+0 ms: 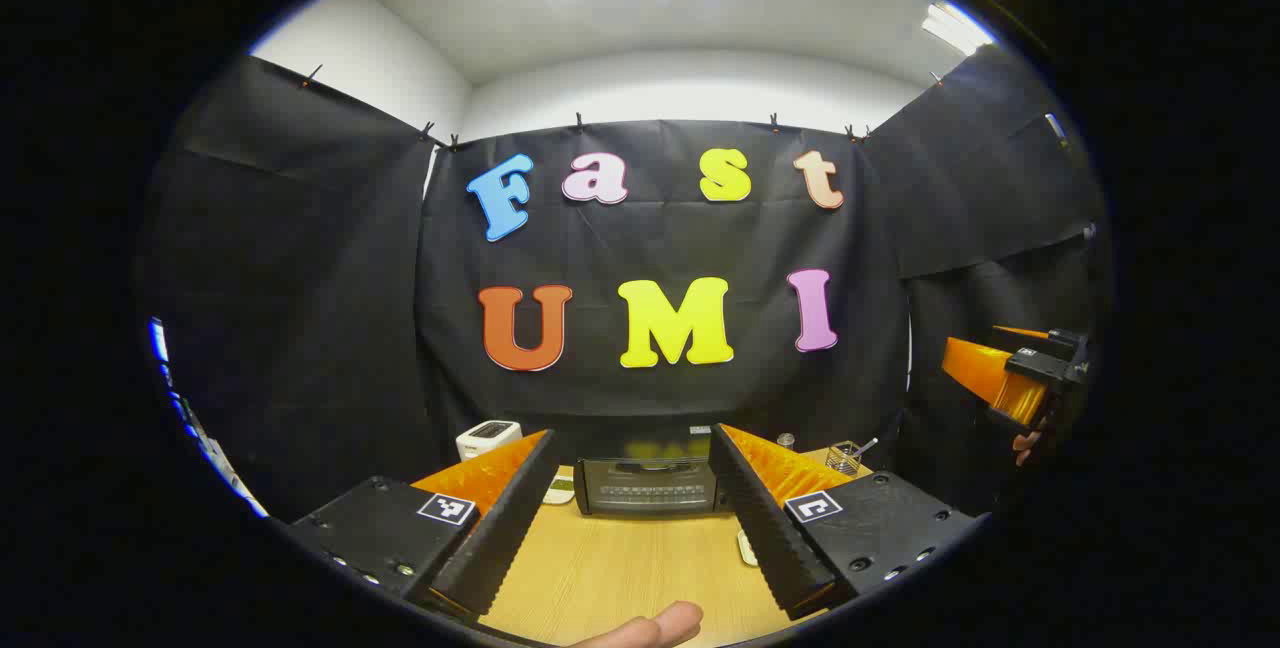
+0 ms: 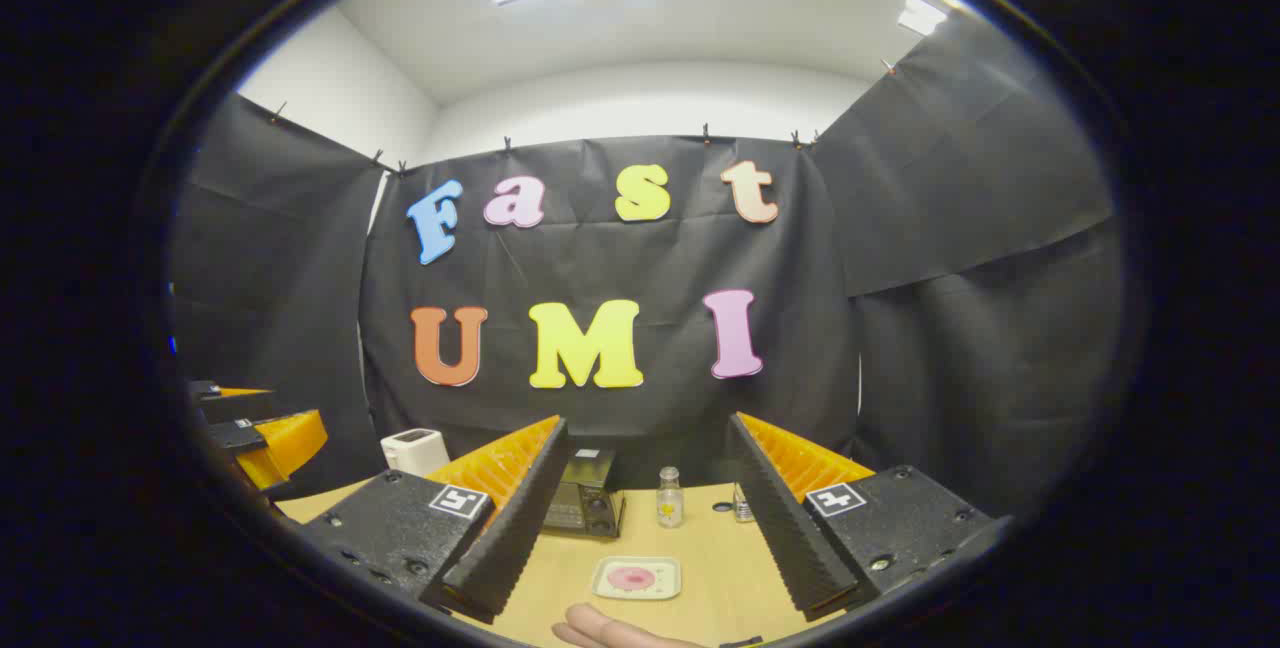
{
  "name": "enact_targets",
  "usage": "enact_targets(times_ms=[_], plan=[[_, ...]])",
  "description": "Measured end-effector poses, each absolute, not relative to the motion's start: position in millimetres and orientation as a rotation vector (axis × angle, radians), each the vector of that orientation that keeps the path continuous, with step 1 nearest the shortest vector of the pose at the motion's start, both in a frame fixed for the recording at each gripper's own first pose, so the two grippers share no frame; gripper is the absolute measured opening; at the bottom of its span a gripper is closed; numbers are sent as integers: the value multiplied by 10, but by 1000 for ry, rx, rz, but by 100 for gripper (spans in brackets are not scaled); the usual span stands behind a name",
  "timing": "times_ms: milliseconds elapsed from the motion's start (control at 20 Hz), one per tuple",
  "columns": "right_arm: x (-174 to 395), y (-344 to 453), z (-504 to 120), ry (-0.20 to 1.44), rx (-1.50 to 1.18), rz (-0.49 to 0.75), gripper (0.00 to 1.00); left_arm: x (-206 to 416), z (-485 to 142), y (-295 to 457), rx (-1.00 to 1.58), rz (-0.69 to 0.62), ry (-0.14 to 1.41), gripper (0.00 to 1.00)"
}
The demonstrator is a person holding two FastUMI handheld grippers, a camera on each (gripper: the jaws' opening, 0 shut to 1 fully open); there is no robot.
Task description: Open the electric oven with the left hand, put the food in, and close the electric oven.
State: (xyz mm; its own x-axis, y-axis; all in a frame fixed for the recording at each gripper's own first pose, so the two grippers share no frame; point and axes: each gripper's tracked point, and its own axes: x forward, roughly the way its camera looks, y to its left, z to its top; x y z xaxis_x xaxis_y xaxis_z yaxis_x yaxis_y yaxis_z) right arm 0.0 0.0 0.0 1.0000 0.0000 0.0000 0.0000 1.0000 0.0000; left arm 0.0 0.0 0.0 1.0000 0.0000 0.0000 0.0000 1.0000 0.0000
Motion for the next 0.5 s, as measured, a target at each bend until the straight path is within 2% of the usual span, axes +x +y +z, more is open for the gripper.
enact_targets(times_ms=[50, 100, 150, 200, 300, 350, 450, 500], plan=[[14, -9, -4, -2, 1, 8, 100, 16, -26, -3, -10, -6, 6, 96], [43, -53, 5, -10, 8, 8, 96, 38, -46, -10, -25, -11, 9, 96], [74, -103, 3, -16, 15, 4, 100, 55, -46, 22, -38, -5, 8, 96], [122, -142, -18, -23, 20, 2, 96, 84, -47, 57, -42, 2, 8, 96], [227, -235, -48, -32, 18, -3, 96, 168, -41, 111, -25, 11, 4, 96], [283, -286, -83, -24, 17, -6, 100, 219, -68, 135, -15, 16, 7, 96], [409, -367, -120, -11, 25, -3, 100, 332, -104, 167, -11, 25, 12, 96], [475, -422, -132, -8, 33, -5, 96, 396, -123, 178, -14, 27, 17, 96]])
